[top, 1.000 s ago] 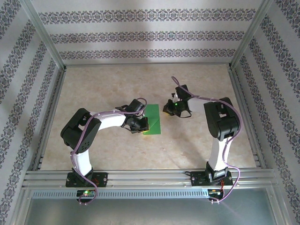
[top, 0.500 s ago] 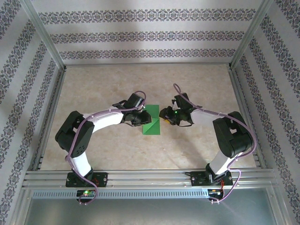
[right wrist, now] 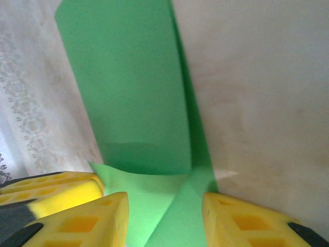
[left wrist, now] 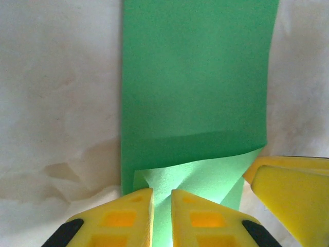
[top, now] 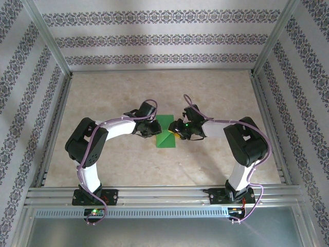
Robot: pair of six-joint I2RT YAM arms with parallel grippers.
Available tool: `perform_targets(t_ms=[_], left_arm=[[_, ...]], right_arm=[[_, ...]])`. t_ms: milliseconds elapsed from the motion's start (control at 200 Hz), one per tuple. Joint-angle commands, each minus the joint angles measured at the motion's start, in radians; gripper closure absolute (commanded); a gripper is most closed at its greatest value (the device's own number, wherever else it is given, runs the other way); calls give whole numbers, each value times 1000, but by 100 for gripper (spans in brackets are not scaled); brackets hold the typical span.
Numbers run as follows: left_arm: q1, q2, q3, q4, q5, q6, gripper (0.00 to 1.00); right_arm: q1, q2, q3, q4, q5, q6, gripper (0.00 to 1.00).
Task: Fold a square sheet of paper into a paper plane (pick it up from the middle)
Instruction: Turn over the paper at the center of the table.
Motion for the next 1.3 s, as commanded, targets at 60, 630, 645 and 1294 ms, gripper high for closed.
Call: perform_targets(t_ms=[60, 630, 645, 1294], left_arm=[[12, 28, 8, 12, 2, -22, 84], [32, 7, -9, -17, -26, -25, 85], [32, 7, -9, -18, -27, -25, 85], [184, -407, -279, 356, 379, -136, 20]], right_arm=[[17, 36, 32, 41, -43, 23, 58], [37, 56, 4, 162, -84, -7, 75], [37, 58, 6, 161, -81, -9, 76], [-58, -140, 102, 243, -307, -34, 91]])
